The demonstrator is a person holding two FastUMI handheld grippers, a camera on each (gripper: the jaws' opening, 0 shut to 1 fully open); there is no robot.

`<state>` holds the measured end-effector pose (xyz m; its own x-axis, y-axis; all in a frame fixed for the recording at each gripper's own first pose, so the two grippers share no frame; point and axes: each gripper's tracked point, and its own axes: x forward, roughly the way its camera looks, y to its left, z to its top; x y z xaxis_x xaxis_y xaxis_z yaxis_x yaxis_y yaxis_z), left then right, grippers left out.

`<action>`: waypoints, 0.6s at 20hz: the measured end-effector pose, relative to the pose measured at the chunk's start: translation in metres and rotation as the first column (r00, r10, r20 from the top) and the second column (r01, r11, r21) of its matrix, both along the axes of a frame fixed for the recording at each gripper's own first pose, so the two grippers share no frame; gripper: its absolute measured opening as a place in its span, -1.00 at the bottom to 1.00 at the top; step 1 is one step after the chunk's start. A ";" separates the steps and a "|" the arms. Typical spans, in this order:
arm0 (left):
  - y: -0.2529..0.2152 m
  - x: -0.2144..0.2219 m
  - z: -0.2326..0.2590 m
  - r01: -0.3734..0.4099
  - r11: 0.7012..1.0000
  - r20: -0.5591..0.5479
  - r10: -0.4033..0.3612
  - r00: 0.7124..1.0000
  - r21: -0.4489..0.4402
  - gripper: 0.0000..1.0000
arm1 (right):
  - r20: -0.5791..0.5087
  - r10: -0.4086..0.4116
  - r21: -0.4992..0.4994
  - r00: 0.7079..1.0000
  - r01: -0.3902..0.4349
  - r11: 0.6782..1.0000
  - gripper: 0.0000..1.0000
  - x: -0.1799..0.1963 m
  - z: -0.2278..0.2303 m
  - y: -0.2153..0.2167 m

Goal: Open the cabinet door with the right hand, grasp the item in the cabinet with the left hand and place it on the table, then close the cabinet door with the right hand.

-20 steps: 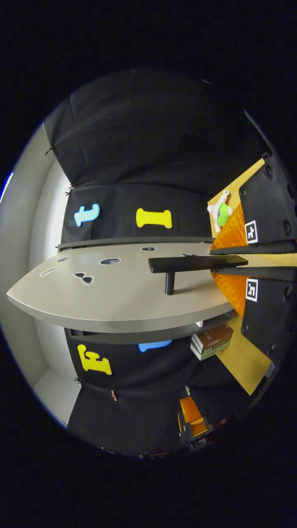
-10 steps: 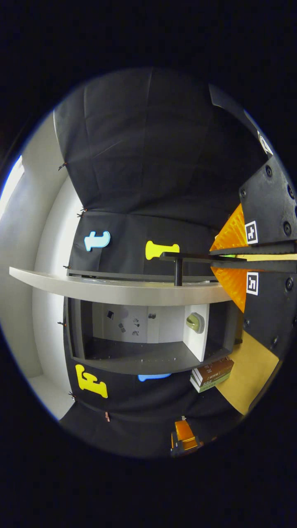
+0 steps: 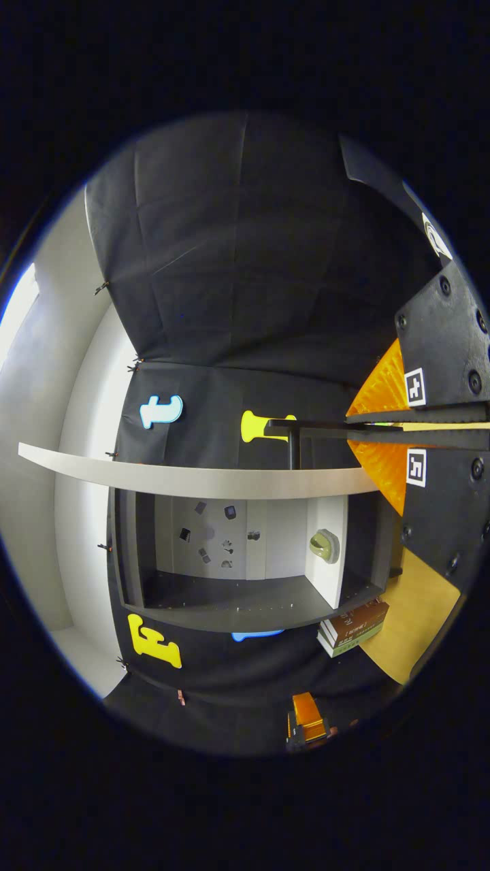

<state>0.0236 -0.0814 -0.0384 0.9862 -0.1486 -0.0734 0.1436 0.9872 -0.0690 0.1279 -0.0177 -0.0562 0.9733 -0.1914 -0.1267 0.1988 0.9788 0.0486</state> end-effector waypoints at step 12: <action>-0.059 0.042 -0.013 0.081 0.997 -0.034 -0.081 0.996 0.015 0.89 | 0.146 -0.185 -0.076 0.972 0.197 0.977 0.89 0.003 0.016 -0.064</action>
